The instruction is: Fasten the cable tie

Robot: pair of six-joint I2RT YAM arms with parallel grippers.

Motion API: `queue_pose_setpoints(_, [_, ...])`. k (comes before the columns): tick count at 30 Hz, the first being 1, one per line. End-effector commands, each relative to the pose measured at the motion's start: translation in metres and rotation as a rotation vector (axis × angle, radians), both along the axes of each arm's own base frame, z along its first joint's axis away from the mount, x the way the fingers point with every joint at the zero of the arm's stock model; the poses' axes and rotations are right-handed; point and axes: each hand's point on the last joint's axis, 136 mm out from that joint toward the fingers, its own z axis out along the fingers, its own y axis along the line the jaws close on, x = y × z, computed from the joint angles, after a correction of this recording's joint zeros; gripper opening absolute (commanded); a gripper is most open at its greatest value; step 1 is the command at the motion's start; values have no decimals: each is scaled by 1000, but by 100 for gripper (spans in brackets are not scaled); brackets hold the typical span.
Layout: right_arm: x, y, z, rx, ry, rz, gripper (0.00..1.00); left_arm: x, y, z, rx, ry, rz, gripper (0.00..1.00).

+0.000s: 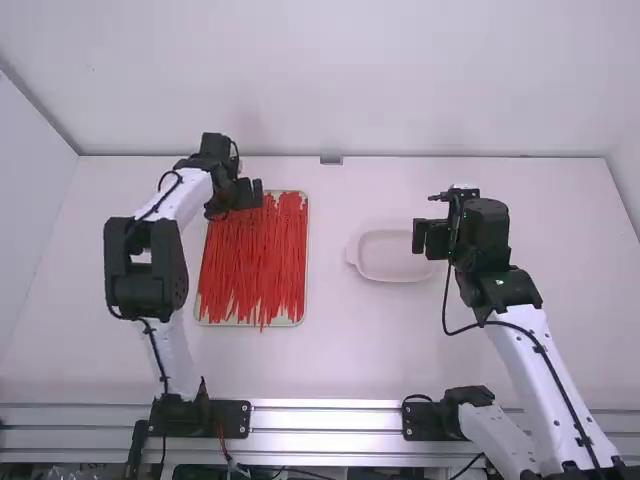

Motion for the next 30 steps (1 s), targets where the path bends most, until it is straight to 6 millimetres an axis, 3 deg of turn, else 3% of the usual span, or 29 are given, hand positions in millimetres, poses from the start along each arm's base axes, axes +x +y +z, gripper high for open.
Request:
queue_pose_setpoints(1, [4,3,15,8,-34,4,98,6,-7,-8,-22,9,1,99])
queue_pose_setpoints(10, [5,1,15,8,-34,-1,98,11,-6,-37,-24,34,10,99])
queue_pose_setpoints(25, [5,1,15,5,-34,1,98,20,-6,-37,-32,-1,23,90])
queue_pose_setpoints(30, [5,2,15,5,-34,4,98,23,-19,-34,-73,-20,-13,81])
